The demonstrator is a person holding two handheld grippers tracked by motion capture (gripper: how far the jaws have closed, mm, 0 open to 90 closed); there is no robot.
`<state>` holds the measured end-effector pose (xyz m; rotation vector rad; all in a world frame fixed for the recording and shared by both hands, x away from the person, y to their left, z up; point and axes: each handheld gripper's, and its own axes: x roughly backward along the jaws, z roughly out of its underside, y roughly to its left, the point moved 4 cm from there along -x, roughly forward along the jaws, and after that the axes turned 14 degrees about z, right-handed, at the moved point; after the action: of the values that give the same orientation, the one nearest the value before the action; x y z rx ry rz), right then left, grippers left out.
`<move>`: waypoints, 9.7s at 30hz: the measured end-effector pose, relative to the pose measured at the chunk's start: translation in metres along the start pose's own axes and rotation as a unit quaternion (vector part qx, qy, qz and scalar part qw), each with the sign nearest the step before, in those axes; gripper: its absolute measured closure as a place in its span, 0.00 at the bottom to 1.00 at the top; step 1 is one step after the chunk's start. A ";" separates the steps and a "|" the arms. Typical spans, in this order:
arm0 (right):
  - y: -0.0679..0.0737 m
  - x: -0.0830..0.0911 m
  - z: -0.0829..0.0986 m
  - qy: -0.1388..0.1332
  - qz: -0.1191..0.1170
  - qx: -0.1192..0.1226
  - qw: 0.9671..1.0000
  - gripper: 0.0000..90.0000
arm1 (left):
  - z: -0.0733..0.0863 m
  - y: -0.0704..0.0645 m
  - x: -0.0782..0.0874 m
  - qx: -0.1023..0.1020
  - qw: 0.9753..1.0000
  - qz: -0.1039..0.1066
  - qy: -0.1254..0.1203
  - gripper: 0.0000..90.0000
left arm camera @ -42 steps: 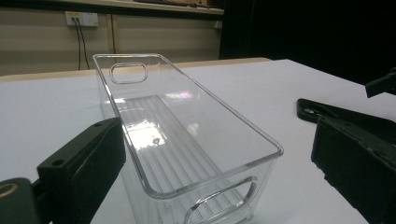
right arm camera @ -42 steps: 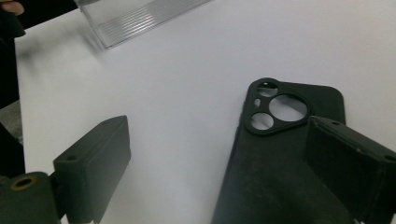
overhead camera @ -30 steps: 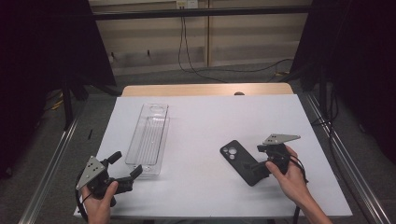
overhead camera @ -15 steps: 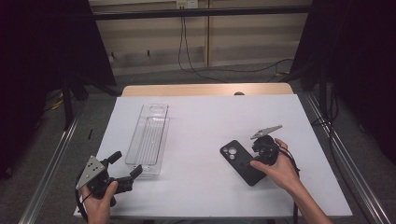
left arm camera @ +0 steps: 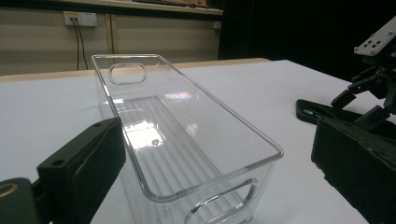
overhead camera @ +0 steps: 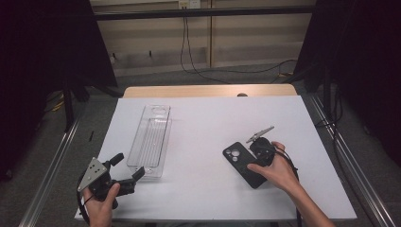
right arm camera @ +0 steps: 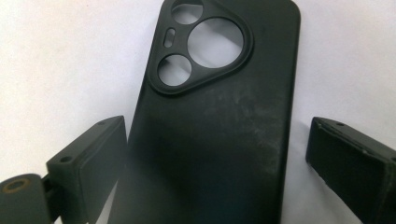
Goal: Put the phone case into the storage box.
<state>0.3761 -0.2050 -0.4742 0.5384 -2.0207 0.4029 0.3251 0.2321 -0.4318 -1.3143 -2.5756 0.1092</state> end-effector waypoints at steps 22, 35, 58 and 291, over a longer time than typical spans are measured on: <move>0.012 -0.007 -0.003 0.036 0.042 0.047 0.997 0.00 | 0.000 0.001 0.001 0.003 1.000 -0.001 -0.002 0.03; 0.015 -0.006 -0.006 0.058 0.048 0.064 0.995 0.05 | 0.001 0.000 -0.002 0.002 1.000 0.000 0.003 0.03; 0.011 0.002 -0.008 0.035 0.031 0.068 0.997 0.17 | 0.002 0.000 -0.003 0.003 1.000 0.001 0.007 0.03; 0.055 0.058 0.020 -0.378 -0.216 0.073 0.897 0.16 | -0.071 -0.105 -0.188 -0.113 0.879 0.450 0.107 0.05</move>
<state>0.3070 -0.1805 -0.4362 1.3731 -2.5069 0.0620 0.3659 0.0153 -0.3794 -2.3503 -1.6358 -0.1721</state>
